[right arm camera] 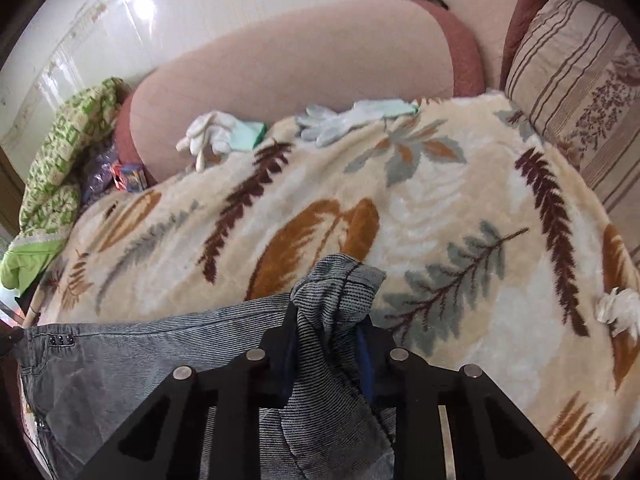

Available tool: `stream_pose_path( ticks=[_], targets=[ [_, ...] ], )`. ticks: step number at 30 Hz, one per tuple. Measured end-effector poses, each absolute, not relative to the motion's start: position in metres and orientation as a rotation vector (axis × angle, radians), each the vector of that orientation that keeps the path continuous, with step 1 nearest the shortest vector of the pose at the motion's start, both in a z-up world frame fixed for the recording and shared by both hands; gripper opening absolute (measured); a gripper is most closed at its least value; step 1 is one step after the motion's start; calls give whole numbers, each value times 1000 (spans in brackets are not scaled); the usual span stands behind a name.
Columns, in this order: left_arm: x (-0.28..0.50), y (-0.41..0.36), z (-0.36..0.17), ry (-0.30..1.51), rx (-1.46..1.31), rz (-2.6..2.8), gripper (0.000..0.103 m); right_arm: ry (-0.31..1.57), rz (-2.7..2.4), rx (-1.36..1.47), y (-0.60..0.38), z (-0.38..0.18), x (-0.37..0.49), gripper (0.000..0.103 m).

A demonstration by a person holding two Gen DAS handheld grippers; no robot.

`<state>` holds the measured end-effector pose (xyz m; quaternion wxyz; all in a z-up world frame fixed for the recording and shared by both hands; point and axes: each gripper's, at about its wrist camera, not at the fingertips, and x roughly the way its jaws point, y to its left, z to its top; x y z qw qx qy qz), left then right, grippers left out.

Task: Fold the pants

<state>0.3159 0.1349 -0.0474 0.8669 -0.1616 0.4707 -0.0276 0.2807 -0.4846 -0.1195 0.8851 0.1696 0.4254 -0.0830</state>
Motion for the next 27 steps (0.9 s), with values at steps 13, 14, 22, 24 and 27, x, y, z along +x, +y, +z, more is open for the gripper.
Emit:
stream_pose_path(
  ticks=[13, 14, 22, 24, 27],
  targets=[
    [153, 146, 19, 796, -324, -201, 11, 694, -124, 380, -505, -56, 181, 26],
    [137, 147, 16, 800, -321, -211, 11, 697, -120, 374, -504, -57, 168, 26],
    [27, 163, -79, 1046, -322, -206, 11, 799, -94, 369, -503, -97, 55, 26],
    [14, 164, -106, 1122, -314, -191, 11, 866, -63, 398, -504, -113, 31, 30],
    [1, 165, -119, 1153, -249, -142, 11, 975, -29, 446, -507, -133, 3, 47]
  ],
)
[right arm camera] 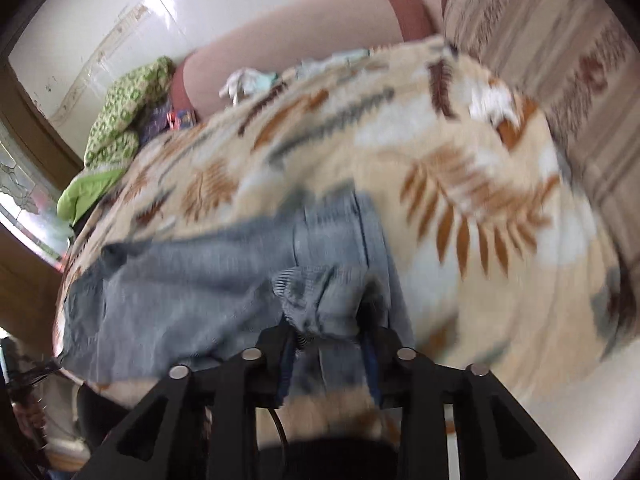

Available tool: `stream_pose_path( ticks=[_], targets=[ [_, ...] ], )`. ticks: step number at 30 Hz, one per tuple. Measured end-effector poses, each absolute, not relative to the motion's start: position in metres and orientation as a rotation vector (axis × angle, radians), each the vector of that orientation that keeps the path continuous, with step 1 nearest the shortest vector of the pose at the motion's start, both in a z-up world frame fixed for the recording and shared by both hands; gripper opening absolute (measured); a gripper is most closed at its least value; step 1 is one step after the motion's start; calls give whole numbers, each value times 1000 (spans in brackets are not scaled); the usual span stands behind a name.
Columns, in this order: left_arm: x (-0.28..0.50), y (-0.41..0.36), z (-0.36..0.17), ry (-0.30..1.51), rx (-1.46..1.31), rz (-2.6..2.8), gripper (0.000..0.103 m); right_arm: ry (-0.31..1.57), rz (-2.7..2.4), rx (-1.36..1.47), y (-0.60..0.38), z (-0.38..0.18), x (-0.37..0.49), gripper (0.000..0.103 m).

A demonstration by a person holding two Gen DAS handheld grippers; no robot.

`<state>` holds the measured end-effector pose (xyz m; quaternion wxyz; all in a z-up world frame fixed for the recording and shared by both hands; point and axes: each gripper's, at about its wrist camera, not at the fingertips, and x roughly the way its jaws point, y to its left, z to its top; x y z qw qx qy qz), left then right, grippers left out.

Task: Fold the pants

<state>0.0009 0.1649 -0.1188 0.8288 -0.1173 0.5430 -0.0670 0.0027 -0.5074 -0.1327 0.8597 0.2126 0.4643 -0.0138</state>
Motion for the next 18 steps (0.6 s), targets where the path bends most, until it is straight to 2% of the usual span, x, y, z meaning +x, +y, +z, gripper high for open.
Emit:
stream_pose_path(
  ticks=[2, 8, 11, 16, 17, 18],
  targets=[
    [-3, 168, -109, 1121, -195, -108, 11, 1013, -70, 450, -513, -134, -14, 67],
    [-5, 177, -53, 941, -134, -43, 11, 842, -108, 477, -532, -96, -36, 71],
    [4, 152, -41, 896, -129, -125, 12, 851, -106, 453, -526, -96, -5, 71],
    [22, 96, -63, 930, -121, -239, 13, 971, -119, 462, -522, -137, 60, 70],
    [24, 88, -69, 946, -123, -251, 13, 991, -128, 458, -524, -145, 69, 67],
    [27, 81, -76, 962, -127, -257, 13, 1008, -128, 451, -525, -152, 78, 57]
  ],
)
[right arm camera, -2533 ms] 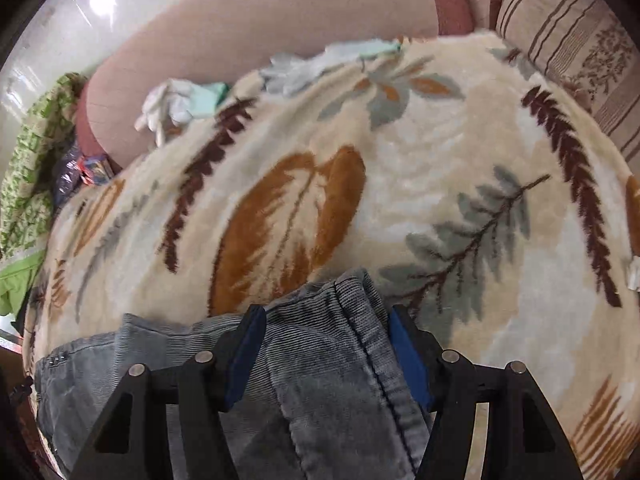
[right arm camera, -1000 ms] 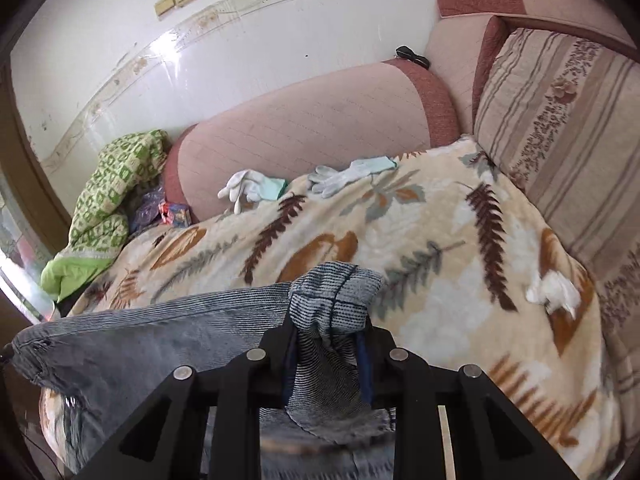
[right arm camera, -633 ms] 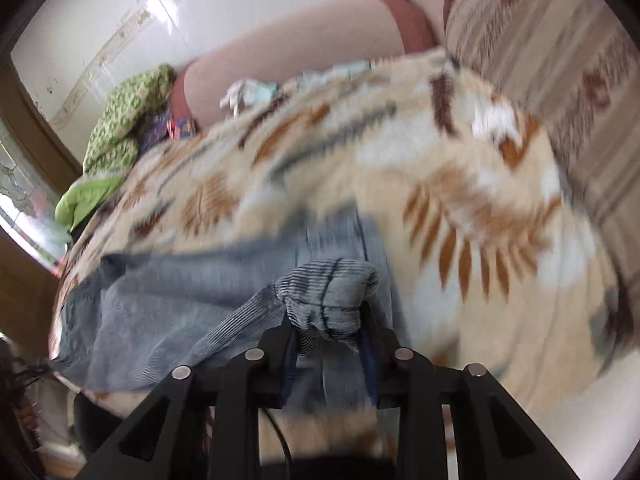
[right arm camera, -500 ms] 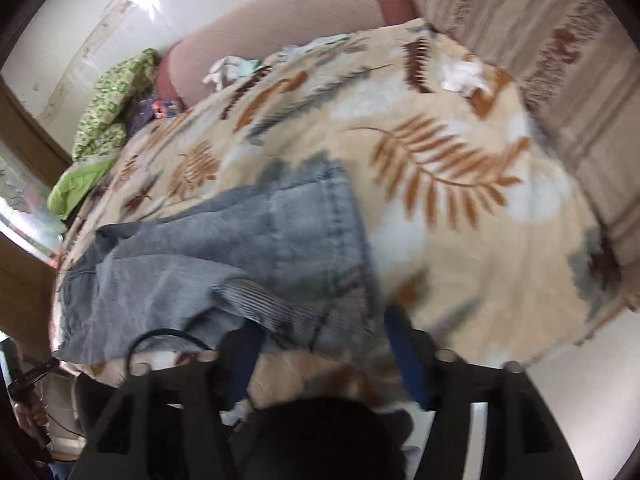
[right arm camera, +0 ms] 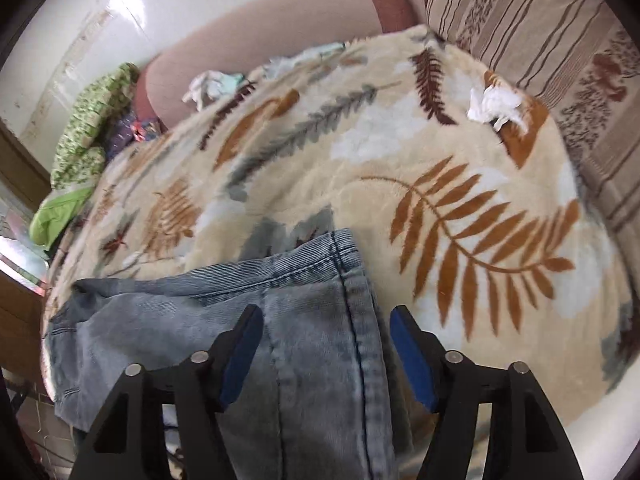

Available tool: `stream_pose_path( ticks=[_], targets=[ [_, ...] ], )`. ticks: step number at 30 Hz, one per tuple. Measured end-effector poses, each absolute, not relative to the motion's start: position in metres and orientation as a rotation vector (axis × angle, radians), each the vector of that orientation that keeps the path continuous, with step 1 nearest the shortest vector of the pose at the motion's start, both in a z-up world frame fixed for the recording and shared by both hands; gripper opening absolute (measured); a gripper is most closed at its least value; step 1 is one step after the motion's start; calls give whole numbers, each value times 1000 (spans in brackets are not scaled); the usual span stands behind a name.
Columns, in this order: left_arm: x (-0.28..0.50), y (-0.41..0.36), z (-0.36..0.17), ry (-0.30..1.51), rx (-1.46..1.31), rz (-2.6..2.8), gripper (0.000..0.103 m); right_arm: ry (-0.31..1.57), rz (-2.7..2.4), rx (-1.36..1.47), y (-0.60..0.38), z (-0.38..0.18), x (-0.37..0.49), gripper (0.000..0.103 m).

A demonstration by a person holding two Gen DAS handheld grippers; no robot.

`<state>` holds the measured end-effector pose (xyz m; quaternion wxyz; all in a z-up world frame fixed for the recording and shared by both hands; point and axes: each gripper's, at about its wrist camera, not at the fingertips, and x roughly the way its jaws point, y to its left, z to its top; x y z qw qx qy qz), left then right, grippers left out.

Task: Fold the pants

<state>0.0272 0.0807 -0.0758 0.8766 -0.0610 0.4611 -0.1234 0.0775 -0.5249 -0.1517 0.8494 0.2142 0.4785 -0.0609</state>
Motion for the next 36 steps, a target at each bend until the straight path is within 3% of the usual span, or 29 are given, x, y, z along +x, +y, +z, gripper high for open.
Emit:
stream_pose_path(
  ticks=[2, 5, 10, 12, 14, 22, 25, 29, 31, 36],
  targets=[
    [30, 74, -85, 990, -148, -264, 13, 1047, -125, 424, -524, -161, 90, 37],
    [34, 71, -93, 1013, -160, -252, 13, 1080, -145, 338, -520, -160, 99, 25],
    [43, 82, -101, 1039, -193, -201, 13, 960, -167, 242, -513, -124, 100, 23],
    [45, 85, -104, 1048, -203, -186, 13, 901, -189, 250, -515, -111, 100, 15],
    [45, 86, -108, 1052, -202, -173, 13, 855, -215, 280, -522, -108, 99, 15],
    [50, 84, -124, 1059, -185, -154, 13, 961, -463, 408, -564, -173, 112, 17],
    [51, 85, -125, 1053, -180, -158, 13, 887, -494, 618, -578, -158, 94, 17],
    [52, 84, -126, 1037, -183, -156, 14, 788, -345, 460, -522, -107, 99, 19],
    [51, 83, -126, 1025, -174, -164, 18, 811, -146, 432, -476, -92, 114, 19],
    [47, 75, -125, 1006, -145, -192, 41, 933, 333, 303, -334, -92, 158, 19]
  ],
)
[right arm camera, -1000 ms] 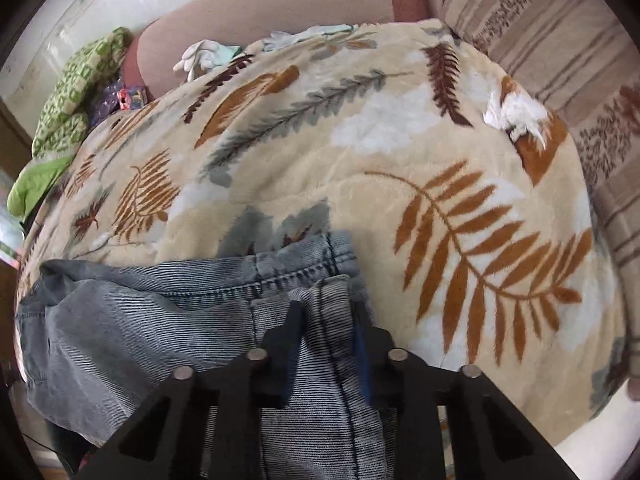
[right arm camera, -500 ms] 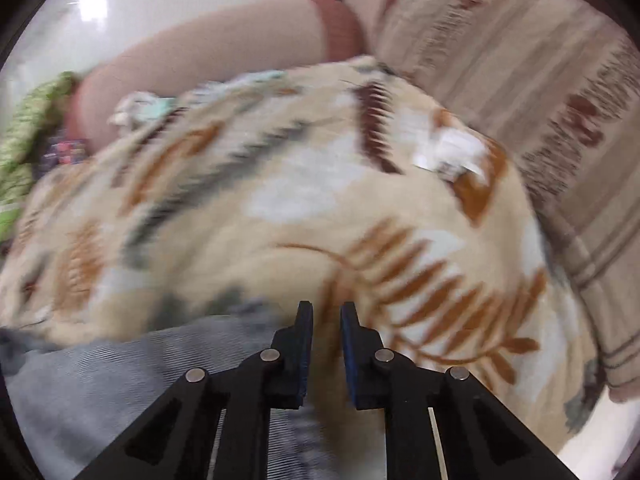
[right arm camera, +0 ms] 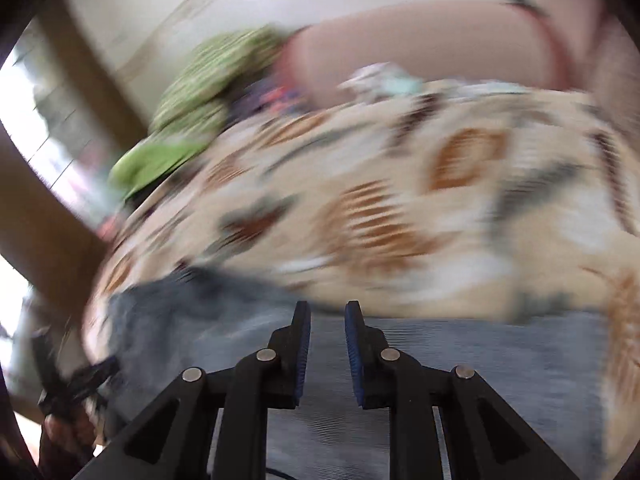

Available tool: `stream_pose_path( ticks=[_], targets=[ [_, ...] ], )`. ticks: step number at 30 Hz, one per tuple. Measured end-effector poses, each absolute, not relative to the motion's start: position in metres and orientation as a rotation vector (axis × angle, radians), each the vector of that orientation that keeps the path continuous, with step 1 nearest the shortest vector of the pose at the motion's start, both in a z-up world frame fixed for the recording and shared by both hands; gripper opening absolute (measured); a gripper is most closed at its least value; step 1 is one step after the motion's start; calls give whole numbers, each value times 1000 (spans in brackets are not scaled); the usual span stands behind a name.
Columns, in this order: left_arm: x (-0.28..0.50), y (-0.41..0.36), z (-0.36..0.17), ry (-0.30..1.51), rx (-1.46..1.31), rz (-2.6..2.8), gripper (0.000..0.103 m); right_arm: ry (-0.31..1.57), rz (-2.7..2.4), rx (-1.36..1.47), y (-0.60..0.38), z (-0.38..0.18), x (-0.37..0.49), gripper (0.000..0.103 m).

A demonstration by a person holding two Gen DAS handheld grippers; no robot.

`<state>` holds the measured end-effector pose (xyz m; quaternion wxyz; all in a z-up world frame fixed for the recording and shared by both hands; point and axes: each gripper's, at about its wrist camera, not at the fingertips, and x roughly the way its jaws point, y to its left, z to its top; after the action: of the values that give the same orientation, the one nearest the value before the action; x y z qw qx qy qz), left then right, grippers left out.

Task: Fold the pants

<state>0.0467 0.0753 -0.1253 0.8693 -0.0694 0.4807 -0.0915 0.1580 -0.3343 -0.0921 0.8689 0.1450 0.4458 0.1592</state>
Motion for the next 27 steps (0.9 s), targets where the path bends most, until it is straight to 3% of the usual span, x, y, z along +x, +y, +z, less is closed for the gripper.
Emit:
stream_pose_path(
  ticks=[3, 10, 27],
  targets=[
    [45, 72, -126, 1002, -120, -200, 57, 1005, 443, 216, -273, -108, 180, 19],
    [40, 73, -128, 972, -93, -241, 58, 1084, 457, 67, -212, -143, 214, 19],
    [63, 70, -141, 867, 42, -290, 64, 1131, 275, 183, -162, -162, 286, 21]
  ],
)
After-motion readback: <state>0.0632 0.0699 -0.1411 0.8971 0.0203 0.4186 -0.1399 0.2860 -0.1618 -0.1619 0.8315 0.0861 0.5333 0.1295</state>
